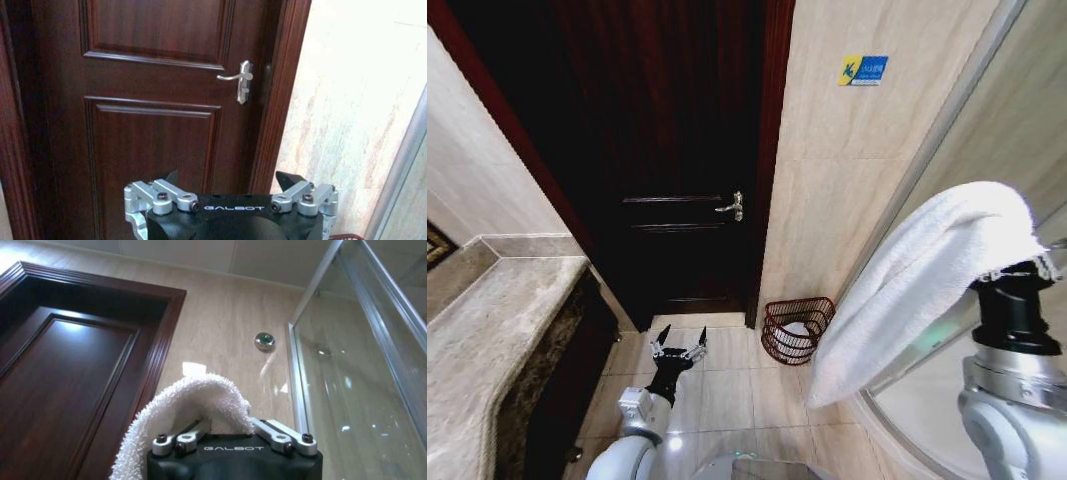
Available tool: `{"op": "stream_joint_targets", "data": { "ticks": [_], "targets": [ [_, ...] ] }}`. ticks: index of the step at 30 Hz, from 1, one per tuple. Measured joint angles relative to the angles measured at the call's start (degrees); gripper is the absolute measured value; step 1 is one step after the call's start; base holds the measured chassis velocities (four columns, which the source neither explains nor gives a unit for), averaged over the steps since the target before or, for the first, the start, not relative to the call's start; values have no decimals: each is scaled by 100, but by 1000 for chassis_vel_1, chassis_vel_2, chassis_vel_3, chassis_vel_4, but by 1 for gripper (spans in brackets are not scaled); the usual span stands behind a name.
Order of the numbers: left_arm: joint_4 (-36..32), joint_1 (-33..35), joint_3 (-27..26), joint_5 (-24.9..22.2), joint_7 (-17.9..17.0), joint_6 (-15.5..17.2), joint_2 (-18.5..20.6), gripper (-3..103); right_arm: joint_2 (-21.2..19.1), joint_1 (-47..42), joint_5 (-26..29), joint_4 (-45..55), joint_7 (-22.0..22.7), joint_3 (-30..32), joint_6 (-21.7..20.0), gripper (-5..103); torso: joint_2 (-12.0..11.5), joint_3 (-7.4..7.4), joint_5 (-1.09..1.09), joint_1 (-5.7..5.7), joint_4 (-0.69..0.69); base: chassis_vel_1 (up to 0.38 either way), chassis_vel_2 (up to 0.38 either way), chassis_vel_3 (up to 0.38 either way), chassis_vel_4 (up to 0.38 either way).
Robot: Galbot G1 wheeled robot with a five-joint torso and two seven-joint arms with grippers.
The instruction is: Discard the used towel into the hamper.
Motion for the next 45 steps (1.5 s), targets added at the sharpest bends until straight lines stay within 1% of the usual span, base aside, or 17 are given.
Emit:
{"op": "stream_joint_targets", "data": {
  "ticks": [11,45],
  "targets": [
    [0,-1,0,0,0,0,0,99,0,40,35,-48,-99,32,119,8,-2,1,-1,3,0,-107,103,106,-102],
    [0,0,0,0,0,0,0,99,-90,111,89,-99,-134,4,111,8,-2,1,0,2,0,-90,87,97,-93]
  ]
}}
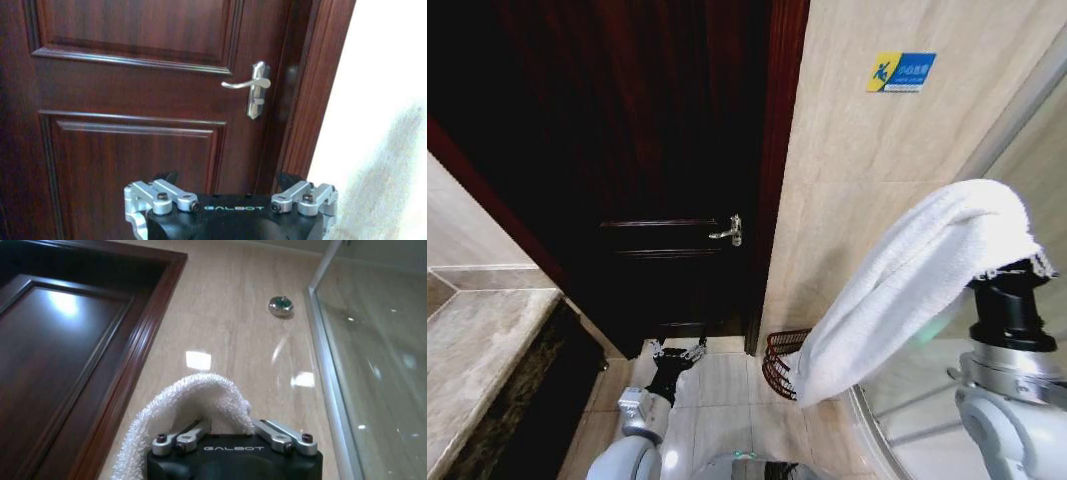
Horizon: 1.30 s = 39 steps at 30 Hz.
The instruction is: Discard the used towel into the hamper.
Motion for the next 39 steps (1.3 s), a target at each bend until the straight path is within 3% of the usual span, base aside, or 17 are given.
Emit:
{"op": "stream_joint_targets", "data": {
  "ticks": [39],
  "targets": [
    [0,0,0,0,0,0,0,99,1,-1,0,4,2,0,-5,8,1,-1,0,-1,1,-13,13,11,-12]
  ]
}}
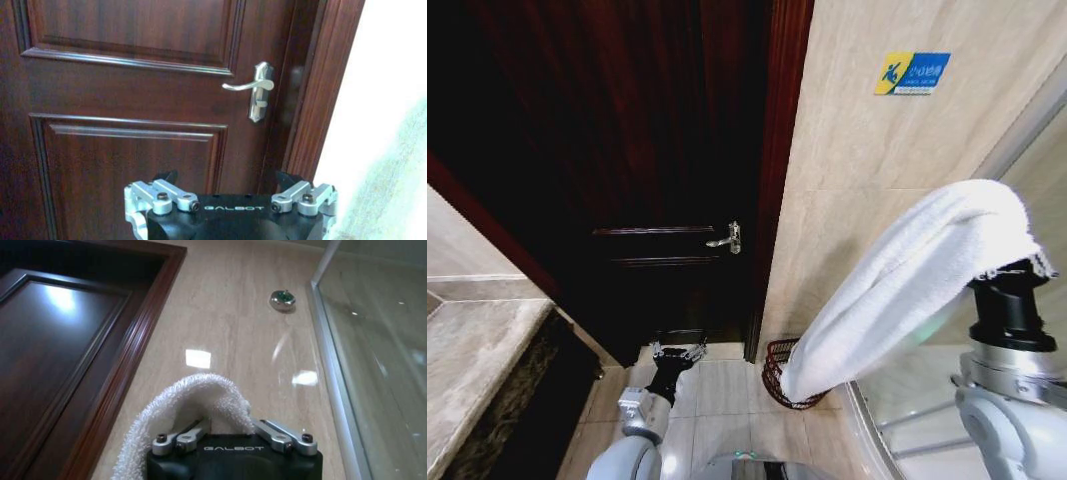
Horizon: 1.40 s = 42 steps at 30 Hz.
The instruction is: Discard the used towel into the hamper.
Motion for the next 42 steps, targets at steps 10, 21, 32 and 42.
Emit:
{"op": "stream_joint_targets", "data": {
  "ticks": [10,21,32,42],
  "targets": [
    [0,0,0,0,0,0,0,99,0,0,0,0,0,0,0,8,0,0,0,0,0,0,0,0,0],
    [0,0,0,0,0,0,0,99,0,0,0,0,0,0,0,8,0,0,0,0,0,0,0,0,0],
    [0,0,0,0,0,0,0,99,-488,469,474,-167,235,242,-381,8,0,0,2,-1,-2,0,0,0,0],
    [0,0,0,0,0,0,0,99,-1096,1049,1114,-41,490,309,-828,8,-2,1,2,2,0,-2,4,15,-1]
  ]
}}
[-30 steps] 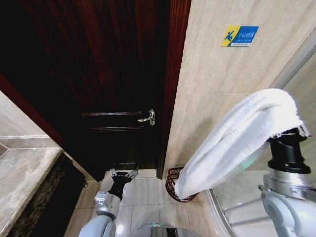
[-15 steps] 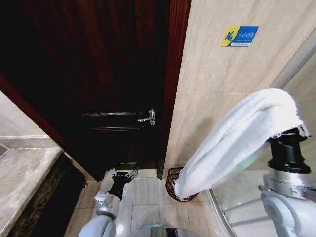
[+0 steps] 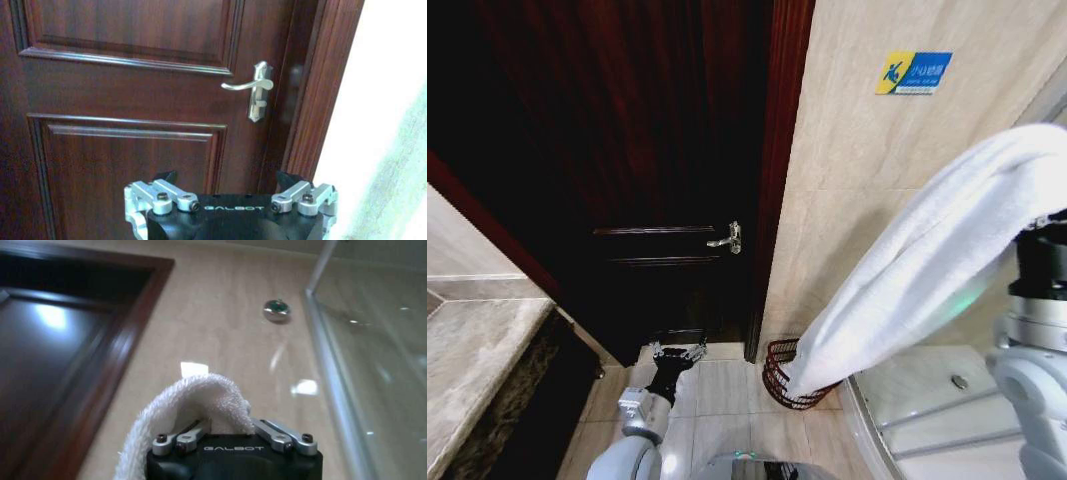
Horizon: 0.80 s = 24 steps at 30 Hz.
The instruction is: Discard the used towel into the hamper.
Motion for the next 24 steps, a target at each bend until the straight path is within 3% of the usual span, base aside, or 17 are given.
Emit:
{"op": "stream_joint_targets", "data": {
  "ticks": [8,24],
  "targets": [
    [0,0,0,0,0,0,0,99,117,-26,-214,141,-10,-216,-53,8,1,-1,-3,-2,0,0,0,0,0],
    [0,0,-1,0,0,0,0,99,391,173,-704,-962,-173,-899,450,8,1,0,-2,-2,0,0,0,0,0]
  ]
}}
